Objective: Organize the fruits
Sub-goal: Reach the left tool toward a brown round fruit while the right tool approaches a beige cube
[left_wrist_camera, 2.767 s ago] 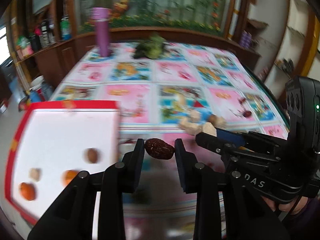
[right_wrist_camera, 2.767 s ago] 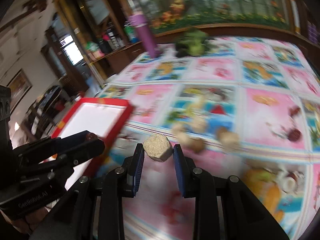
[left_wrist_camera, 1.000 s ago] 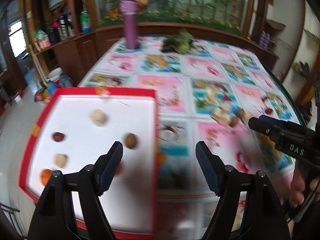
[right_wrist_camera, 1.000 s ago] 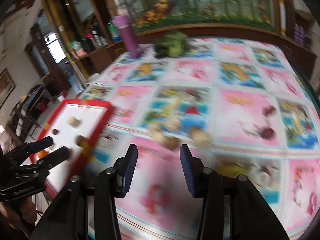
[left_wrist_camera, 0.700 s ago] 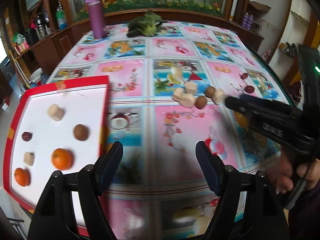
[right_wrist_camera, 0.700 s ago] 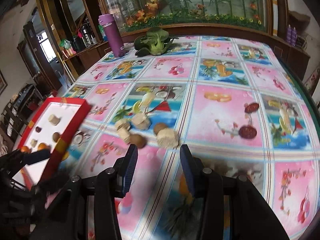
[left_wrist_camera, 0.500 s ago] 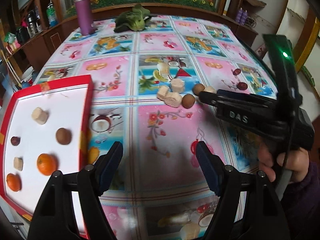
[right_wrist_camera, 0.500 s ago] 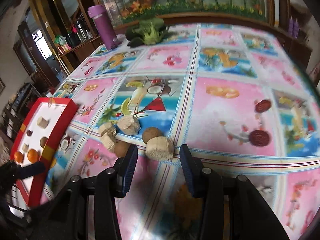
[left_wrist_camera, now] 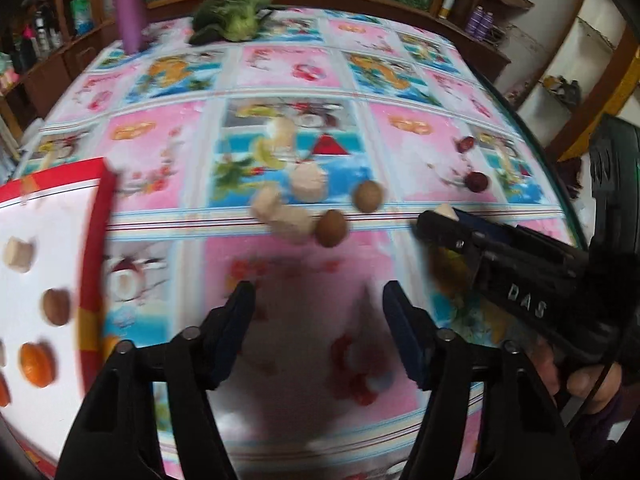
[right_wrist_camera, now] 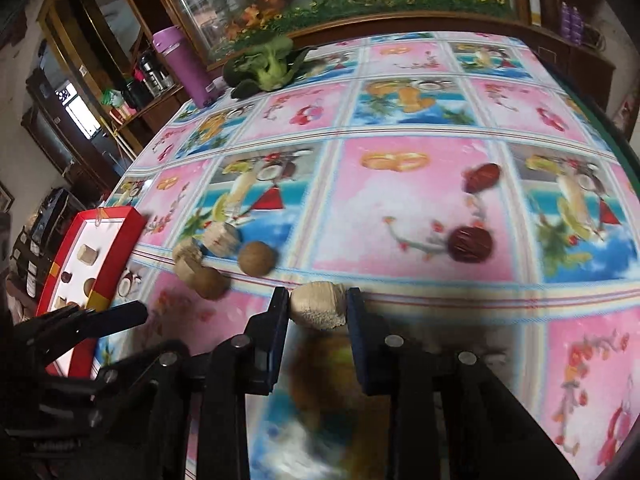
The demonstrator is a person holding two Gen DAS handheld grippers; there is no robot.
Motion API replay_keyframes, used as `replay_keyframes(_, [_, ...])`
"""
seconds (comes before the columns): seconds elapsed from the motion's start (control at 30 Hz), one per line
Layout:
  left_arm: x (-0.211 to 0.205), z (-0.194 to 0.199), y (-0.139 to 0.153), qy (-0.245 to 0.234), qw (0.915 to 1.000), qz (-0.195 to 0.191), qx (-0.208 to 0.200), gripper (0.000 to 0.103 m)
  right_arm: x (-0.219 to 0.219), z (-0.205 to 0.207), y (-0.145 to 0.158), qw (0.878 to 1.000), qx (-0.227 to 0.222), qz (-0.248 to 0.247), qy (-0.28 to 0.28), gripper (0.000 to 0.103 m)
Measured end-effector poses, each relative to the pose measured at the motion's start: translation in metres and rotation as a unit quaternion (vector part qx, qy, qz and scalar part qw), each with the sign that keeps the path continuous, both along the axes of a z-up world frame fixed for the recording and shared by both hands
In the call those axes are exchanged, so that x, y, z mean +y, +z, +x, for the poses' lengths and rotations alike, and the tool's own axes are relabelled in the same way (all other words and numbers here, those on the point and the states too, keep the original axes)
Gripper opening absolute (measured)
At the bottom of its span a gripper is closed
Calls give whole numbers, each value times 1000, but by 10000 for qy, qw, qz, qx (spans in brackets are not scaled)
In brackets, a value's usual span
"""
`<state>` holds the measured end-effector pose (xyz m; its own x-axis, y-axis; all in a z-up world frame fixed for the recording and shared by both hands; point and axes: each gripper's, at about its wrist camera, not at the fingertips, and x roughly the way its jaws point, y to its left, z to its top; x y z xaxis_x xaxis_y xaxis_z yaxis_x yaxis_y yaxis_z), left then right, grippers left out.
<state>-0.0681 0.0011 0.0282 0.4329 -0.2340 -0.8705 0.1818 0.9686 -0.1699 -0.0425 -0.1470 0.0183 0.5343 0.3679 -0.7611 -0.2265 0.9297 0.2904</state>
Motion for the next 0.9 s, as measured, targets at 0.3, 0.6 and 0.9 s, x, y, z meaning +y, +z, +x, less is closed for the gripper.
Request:
replay_keyframes(0.3, [-14, 31, -9, -111, 9997, -224, -3, 53, -4, 0, 0, 10000, 46, 81, -17, 28])
replay_keyframes(0.6, [-16, 33, -11, -470, 9984, -188, -235, 47, -4, 0, -1, 9999, 51, 97, -35, 28])
replay_keyframes(0.9, [-23, 18, -2, -1138, 9922, -316, -408, 35, -6, 0, -1, 9999, 55, 119, -40, 28])
